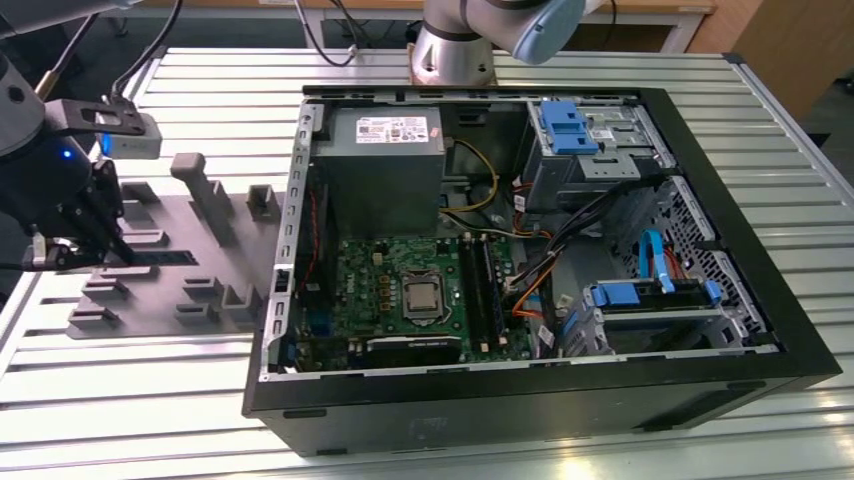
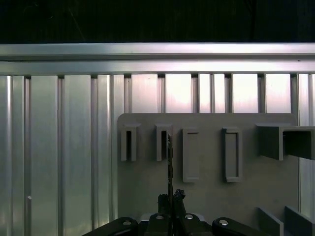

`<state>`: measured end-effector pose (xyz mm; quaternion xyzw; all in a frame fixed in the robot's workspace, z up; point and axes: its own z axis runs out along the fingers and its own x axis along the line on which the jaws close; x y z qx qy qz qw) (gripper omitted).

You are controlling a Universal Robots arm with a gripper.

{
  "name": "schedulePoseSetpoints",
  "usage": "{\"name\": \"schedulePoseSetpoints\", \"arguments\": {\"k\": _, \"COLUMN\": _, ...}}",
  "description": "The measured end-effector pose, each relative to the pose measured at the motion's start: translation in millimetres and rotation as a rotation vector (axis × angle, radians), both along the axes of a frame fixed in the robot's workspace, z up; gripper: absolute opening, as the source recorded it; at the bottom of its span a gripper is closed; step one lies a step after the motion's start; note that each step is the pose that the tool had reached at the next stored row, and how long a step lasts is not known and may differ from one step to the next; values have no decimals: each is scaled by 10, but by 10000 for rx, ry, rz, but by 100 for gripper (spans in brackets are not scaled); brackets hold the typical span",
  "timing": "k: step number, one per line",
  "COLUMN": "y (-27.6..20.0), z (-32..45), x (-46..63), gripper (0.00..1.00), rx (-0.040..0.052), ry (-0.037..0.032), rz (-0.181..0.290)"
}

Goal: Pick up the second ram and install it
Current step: 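Pick up the second ram and move it above second insertion slot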

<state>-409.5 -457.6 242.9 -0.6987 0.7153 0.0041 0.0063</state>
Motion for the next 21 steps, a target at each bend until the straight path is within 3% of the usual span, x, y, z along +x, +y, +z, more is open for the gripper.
{"name": "schedulePoseSetpoints", "arguments": {"k": 21, "y": 0, "z": 39, "x": 0, "gripper": 14, "rx": 0, "ry": 0, "rz": 0}}
